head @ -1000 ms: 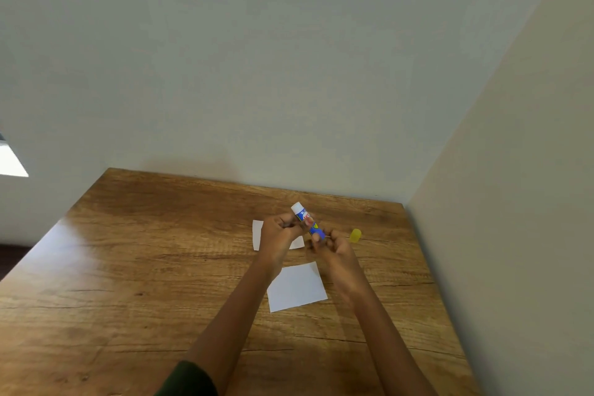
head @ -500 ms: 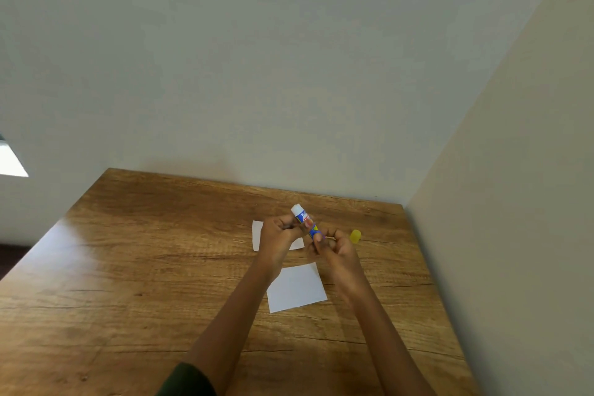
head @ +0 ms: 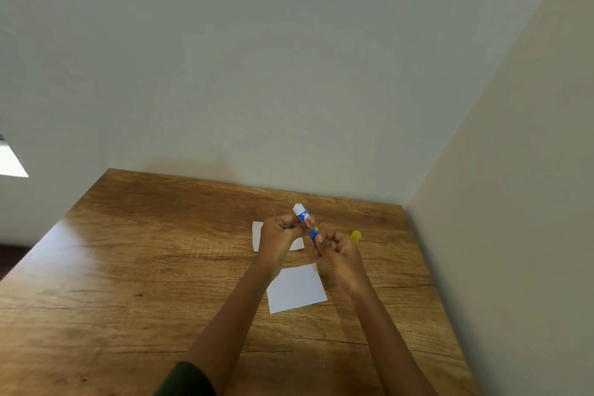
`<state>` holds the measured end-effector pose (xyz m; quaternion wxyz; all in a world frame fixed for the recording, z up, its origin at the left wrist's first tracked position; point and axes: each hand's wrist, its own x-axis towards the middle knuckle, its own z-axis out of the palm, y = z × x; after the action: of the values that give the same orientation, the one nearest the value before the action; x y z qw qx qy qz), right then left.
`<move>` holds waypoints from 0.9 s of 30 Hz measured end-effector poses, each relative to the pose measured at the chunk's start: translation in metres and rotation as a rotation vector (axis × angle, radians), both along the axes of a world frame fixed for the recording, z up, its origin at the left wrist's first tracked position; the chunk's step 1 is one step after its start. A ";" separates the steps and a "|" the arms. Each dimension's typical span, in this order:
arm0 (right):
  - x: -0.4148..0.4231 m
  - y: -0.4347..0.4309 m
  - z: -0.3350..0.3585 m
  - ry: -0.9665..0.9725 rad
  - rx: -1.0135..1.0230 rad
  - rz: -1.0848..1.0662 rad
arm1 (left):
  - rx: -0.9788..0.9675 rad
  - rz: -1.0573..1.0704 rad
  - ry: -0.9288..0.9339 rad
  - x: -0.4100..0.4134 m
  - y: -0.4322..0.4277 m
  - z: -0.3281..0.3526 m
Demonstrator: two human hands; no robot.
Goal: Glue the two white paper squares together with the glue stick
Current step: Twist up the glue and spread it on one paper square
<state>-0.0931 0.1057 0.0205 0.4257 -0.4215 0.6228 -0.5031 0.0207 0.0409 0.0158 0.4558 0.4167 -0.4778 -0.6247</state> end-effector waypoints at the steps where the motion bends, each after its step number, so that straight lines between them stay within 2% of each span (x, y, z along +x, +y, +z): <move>1: 0.000 0.000 0.001 0.019 0.015 0.007 | -0.003 -0.004 -0.004 0.000 0.000 0.000; 7: -0.005 0.000 -0.003 -0.049 0.133 0.123 | 0.005 -0.022 0.004 0.001 0.003 -0.004; 13: 0.002 0.001 -0.005 0.089 0.025 0.107 | 0.009 -0.011 0.004 0.001 0.003 -0.002; 19: 0.002 -0.001 0.000 -0.077 0.108 0.078 | 0.009 -0.023 0.014 -0.001 0.004 0.003; 24: 0.004 -0.002 -0.007 0.173 -0.034 -0.013 | 0.034 0.011 0.012 -0.001 0.002 0.001; 27: 0.002 -0.002 -0.004 0.204 -0.043 -0.036 | 0.040 0.006 0.023 -0.001 0.003 0.002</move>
<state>-0.0906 0.1033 0.0163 0.3417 -0.4686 0.6594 -0.4784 0.0196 0.0440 0.0180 0.4545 0.4201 -0.4587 -0.6376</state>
